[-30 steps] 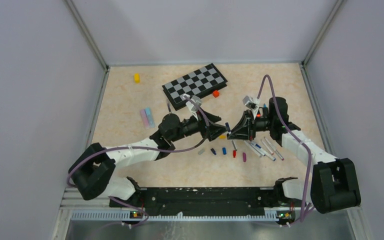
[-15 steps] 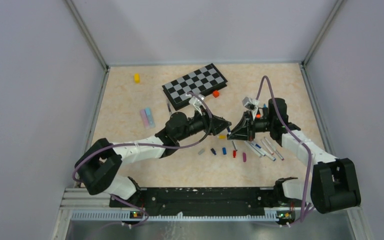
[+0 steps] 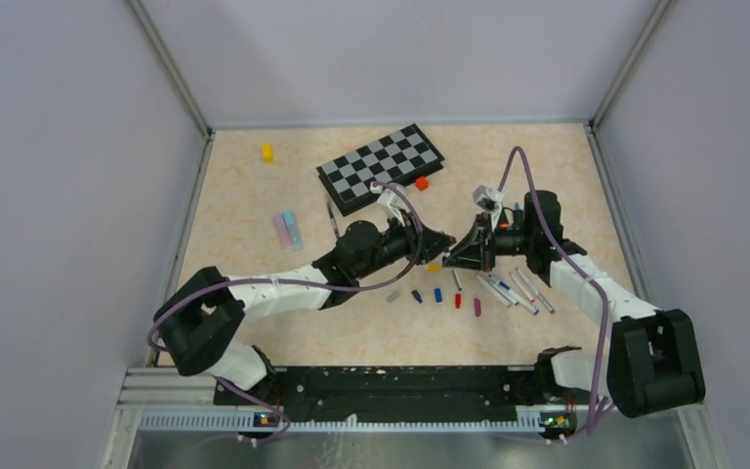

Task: Open the pen caps
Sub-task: Open the pen cap from the pen, then place the pen at the center of the board, then place the pen cap at the center of the board, then pick up the pen from the center of the board.

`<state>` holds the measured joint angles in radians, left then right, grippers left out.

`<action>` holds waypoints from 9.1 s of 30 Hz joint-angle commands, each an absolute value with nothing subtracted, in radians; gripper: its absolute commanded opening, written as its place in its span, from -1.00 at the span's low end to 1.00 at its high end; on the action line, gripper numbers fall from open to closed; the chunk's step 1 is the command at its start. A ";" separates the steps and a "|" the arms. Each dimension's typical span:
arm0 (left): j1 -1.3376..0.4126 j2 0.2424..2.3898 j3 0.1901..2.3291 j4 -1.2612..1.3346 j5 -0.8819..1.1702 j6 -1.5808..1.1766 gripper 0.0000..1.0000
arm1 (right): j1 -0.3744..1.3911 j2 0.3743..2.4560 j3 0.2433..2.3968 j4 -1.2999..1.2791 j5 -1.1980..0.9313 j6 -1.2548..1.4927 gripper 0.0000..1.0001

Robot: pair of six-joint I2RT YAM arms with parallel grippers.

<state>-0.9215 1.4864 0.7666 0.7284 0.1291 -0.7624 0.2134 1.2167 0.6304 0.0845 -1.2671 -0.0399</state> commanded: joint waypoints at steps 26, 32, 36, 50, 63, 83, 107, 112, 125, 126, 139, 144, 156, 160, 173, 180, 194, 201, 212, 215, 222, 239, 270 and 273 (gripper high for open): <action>-0.746 1.387 0.877 0.731 -0.079 -0.706 -1.00 | 0.232 1.219 0.695 -0.149 -1.336 -0.319 -1.00; -0.697 1.339 0.893 0.718 -0.106 -0.648 -1.00 | 0.232 1.221 0.726 -0.249 -1.307 -0.405 -1.00; -0.675 1.308 0.886 0.704 -0.089 -0.634 -1.00 | 0.232 1.216 0.745 -0.310 -1.297 -0.468 -1.00; -0.579 1.205 0.801 0.607 0.103 -0.615 -1.00 | 0.161 1.191 0.792 -0.489 -1.272 -0.644 -1.00; -0.517 1.092 0.689 0.488 0.304 -0.557 -1.00 | -0.053 1.073 0.809 -0.640 -1.210 -0.762 -1.00; -0.514 1.032 0.469 0.428 0.534 -0.584 -1.00 | -0.202 1.107 0.817 -0.810 -0.506 -0.831 -1.00; -0.515 1.242 0.449 0.622 0.731 -0.659 -1.00 | -0.335 1.385 0.849 -0.730 -0.443 -0.852 -0.92; -0.515 1.235 0.456 0.591 0.720 -0.611 -1.00 | -0.336 1.427 0.875 -0.725 -0.452 -0.844 -0.91; -0.515 1.213 0.470 0.540 0.686 -0.484 -1.00 | -0.337 1.490 0.884 -0.722 -0.486 -0.822 -0.83; -0.515 1.215 0.474 0.537 0.689 -0.479 -1.00 | -0.337 1.492 0.880 -0.715 -0.483 -0.817 -0.80; -0.526 1.210 0.480 0.545 0.725 -0.524 -1.00 | -0.337 1.517 0.877 -0.714 -0.488 -0.796 -0.52; -0.571 1.189 0.495 0.510 0.696 -0.535 -1.00 | -0.337 1.484 0.889 -0.728 -0.516 -0.793 -0.50; -0.862 1.291 0.662 0.341 0.444 -0.520 -1.00 | -0.336 1.258 0.923 -0.778 -0.828 -0.759 -0.48; -0.963 1.408 0.763 0.301 0.344 -0.554 -1.00 | -0.336 1.201 0.878 -0.739 -0.849 -0.742 -0.48; -1.094 1.909 1.264 0.059 0.329 -0.633 -0.99 | -0.335 1.152 0.881 -0.698 -0.774 -0.625 -0.47; -1.090 2.081 1.440 -0.017 0.380 -0.666 -0.97 | -0.336 1.130 0.880 -0.695 -0.770 -0.620 -0.46; -1.071 2.172 1.503 -0.030 0.376 -0.685 -0.73 | -0.336 1.136 0.877 -0.701 -0.774 -0.627 -0.45; -1.066 2.176 1.510 -0.036 0.364 -0.683 -0.50 | -0.336 1.137 0.876 -0.702 -0.783 -0.630 -0.44; -1.066 2.140 1.519 -0.055 0.346 -0.662 -0.38 | -0.335 1.143 0.874 -0.705 -0.781 -0.636 -0.44; -1.065 2.089 1.494 -0.046 0.320 -0.639 -0.40 | -0.336 1.144 0.874 -0.709 -0.786 -0.642 -0.44; -1.065 1.871 1.327 0.067 0.178 -0.505 -0.42 | -0.336 1.141 0.874 -0.724 -0.815 -0.668 -0.43; -0.847 1.297 0.768 0.133 -0.370 -0.366 0.97 | -0.336 1.115 0.828 -0.708 -0.929 -0.738 -0.42; -0.374 1.823 1.151 -0.181 -0.269 -0.462 -0.07 | -0.336 1.137 0.825 -0.710 -0.911 -0.744 -0.42; -0.373 1.851 1.180 -0.195 -0.267 -0.450 -0.11 | -0.336 1.137 0.825 -0.711 -0.911 -0.744 -0.42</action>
<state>-0.3748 1.8217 1.1164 -0.1879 -0.2554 -0.4805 -0.3260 1.1400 0.8246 -0.7258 -0.8909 -0.7158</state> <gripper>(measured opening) 0.452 0.289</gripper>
